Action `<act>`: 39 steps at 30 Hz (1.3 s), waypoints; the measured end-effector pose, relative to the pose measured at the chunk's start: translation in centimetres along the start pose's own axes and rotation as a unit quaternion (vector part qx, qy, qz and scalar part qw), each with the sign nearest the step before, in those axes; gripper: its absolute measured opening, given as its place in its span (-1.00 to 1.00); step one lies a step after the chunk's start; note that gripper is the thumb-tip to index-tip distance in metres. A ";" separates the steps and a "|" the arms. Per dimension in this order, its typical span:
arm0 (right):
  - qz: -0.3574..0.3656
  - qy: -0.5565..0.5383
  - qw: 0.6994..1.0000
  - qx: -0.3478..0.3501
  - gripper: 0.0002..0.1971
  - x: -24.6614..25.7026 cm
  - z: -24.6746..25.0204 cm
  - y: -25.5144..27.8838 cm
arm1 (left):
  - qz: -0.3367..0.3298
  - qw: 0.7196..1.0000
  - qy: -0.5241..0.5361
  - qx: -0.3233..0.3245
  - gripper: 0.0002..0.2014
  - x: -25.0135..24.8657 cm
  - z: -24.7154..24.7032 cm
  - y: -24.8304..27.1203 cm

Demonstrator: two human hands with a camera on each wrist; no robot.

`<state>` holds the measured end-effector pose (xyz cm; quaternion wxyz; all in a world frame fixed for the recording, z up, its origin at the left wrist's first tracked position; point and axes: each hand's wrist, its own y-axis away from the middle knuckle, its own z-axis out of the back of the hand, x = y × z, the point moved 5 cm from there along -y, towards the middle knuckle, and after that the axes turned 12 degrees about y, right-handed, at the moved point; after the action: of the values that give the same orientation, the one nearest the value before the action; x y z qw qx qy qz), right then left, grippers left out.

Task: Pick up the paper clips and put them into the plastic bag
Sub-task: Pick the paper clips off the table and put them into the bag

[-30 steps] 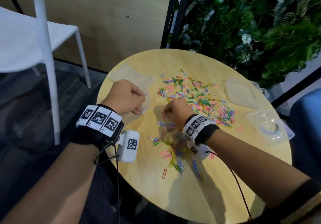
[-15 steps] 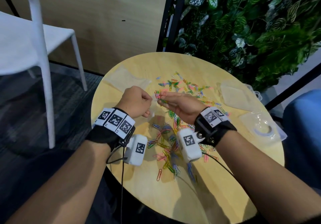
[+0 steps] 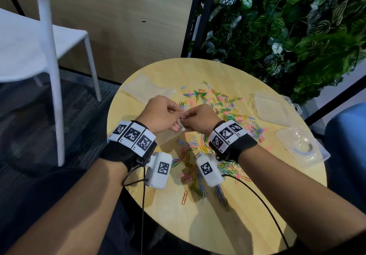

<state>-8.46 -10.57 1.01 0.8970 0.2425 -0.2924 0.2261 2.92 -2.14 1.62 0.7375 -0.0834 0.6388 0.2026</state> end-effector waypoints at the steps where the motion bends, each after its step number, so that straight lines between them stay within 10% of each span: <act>1: 0.018 0.034 0.999 -0.014 -0.93 0.2 0.0 0.1 | -0.002 1.000 0.001 -0.002 -0.86 -0.1 0.0 0.0; 12: 0.066 0.065 0.995 -0.030 -0.74 1.3 -0.1 1.0 | -0.011 1.000 -0.014 0.000 -0.84 -0.5 0.5 0.5; 15: 0.092 0.134 0.986 0.030 -0.41 2.2 -0.3 1.5 | -0.012 1.000 -0.020 -0.006 -0.80 -0.4 0.7 0.3; 20: 0.168 0.222 0.958 -0.066 -0.75 3.6 0.7 2.3 | -0.005 1.000 0.003 -0.022 -0.80 -0.4 1.0 0.3; 27: 0.222 0.221 0.949 -0.024 -0.63 3.1 1.2 2.6 | -0.002 0.999 0.014 -0.032 -0.83 -0.7 1.4 0.6; 32: 0.208 0.085 0.961 -0.161 -0.59 0.9 3.2 4.2 | -0.014 0.998 -0.017 -0.059 -0.83 -1.1 2.1 0.8; 36: 0.275 0.287 0.916 0.045 -0.69 -1.0 -2.8 6.6 | -0.022 0.997 -0.023 -0.075 -0.83 -1.2 2.6 0.9; 39: 0.356 0.417 0.826 0.129 -0.32 -2.5 -7.4 8.3 | -0.020 0.997 -0.025 -0.072 -0.84 -1.0 2.4 0.9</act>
<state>-11.76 -0.56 -3.27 0.7510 0.1174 0.0756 0.6454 4.67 -0.60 3.13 0.7489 -0.1442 0.6024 0.2354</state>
